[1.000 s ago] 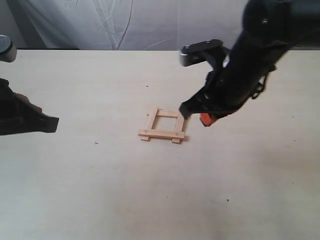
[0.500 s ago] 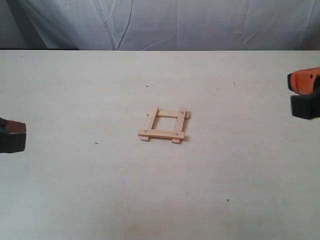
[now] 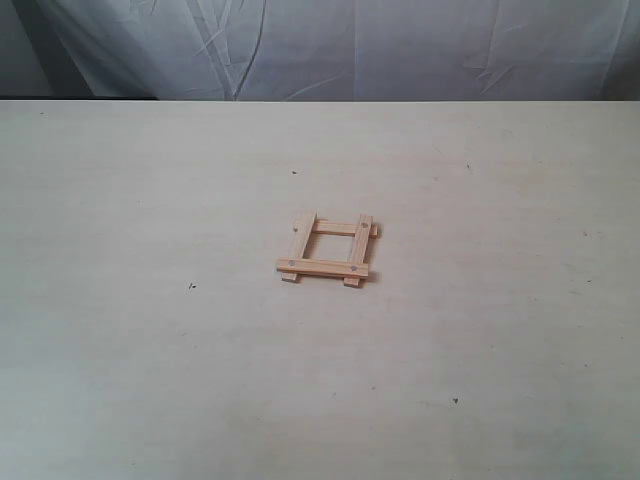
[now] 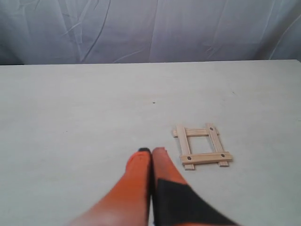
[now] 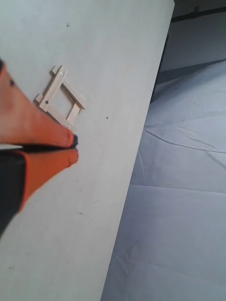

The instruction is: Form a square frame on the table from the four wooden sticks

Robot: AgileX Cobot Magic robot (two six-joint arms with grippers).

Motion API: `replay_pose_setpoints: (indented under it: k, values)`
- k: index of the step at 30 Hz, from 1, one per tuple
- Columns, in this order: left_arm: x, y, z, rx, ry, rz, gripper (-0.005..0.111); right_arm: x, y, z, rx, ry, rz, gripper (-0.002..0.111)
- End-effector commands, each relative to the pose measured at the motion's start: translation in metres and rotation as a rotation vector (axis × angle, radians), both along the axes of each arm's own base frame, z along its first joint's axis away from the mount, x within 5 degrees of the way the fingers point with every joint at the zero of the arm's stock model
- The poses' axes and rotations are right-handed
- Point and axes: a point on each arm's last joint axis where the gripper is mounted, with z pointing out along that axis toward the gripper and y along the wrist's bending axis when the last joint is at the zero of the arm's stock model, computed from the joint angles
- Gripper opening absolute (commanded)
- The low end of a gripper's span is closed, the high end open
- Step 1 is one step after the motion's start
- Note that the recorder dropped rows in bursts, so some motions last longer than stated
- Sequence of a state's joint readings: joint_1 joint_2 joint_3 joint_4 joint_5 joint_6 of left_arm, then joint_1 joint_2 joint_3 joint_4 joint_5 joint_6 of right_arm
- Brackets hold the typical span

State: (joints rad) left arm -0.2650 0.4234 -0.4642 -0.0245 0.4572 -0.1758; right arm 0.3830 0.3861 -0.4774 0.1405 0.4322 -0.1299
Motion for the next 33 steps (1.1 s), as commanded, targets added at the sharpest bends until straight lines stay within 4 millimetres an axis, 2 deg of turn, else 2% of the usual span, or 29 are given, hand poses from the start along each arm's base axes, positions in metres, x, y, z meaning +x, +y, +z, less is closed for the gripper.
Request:
replay_pose_setpoints:
  k: [1, 13, 20, 24, 33]
  values:
    - [-0.001, 0.002, 0.000, 0.022, -0.022, 0.006, 0.000, -0.002, -0.001, 0.001, 0.009, -0.018, -0.007, 0.000]
    - [-0.001, 0.002, 0.000, 0.023, -0.020, 0.006, 0.000, -0.003, -0.002, 0.001, 0.011, -0.020, -0.013, 0.000]
    - [-0.001, 0.002, 0.000, 0.023, -0.020, 0.006, 0.000, -0.014, -0.021, 0.004, -0.074, -0.132, -0.179, 0.000]
    - [-0.001, 0.002, 0.000, 0.023, -0.020, 0.006, 0.000, -0.024, -0.027, -0.008, -0.021, -0.158, -0.256, 0.000]
    - [-0.001, 0.002, 0.000, 0.023, -0.020, 0.006, 0.000, -0.031, -0.029, -0.062, 0.009, -0.113, -0.296, 0.000]
